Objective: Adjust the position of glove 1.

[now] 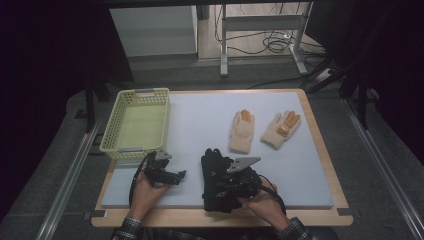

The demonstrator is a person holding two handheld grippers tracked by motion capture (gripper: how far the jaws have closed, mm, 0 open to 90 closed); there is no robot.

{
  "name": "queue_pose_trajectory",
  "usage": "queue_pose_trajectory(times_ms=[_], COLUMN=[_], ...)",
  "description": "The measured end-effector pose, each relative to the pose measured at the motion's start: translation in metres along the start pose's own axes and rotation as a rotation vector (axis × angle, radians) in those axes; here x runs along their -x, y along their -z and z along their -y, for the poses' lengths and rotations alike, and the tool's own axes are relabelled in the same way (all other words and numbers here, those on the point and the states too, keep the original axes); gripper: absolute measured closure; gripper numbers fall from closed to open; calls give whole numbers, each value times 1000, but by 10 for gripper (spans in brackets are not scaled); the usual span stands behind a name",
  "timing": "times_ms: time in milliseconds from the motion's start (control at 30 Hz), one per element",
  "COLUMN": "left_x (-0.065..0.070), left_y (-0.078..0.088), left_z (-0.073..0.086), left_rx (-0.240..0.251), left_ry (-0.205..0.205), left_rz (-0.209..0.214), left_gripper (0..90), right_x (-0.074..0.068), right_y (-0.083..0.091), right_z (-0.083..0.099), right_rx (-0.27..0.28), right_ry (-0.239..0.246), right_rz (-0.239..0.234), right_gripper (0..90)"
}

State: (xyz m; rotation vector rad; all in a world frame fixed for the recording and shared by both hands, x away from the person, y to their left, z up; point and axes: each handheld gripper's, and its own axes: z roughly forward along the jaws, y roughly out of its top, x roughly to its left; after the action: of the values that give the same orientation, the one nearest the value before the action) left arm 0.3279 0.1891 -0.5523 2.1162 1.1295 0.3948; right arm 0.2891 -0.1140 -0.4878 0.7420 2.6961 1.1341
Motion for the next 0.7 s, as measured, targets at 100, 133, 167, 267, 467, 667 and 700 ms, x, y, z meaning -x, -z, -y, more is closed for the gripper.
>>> queue_pose_trajectory(times_ms=[100,133,167,267,467,667,700], left_x=[0,0,0,0,0,0,0], left_y=[0,0,0,0,0,0,0], left_z=[0,0,0,0,0,0,0], left_rx=[1,1,0,0,0,0,0], left_ry=[2,2,-1,-1,0,-1,0], left_rz=[0,0,0,-1,0,0,0], left_gripper=[41,41,41,41,41,41,41], right_x=[-2,-3,-5,-8,-10,-16,-18], right_y=[-12,-15,-18,-20,-15,-7,-9], right_z=[10,12,14,15,8,-8,-10], right_rx=[-42,-51,-64,-61,-42,23,31], right_ry=[47,64,92,118,77,35,27], right_rz=[-12,-2,23,52,19,-10,-12], right_gripper=[592,623,665,859,878,877,877])
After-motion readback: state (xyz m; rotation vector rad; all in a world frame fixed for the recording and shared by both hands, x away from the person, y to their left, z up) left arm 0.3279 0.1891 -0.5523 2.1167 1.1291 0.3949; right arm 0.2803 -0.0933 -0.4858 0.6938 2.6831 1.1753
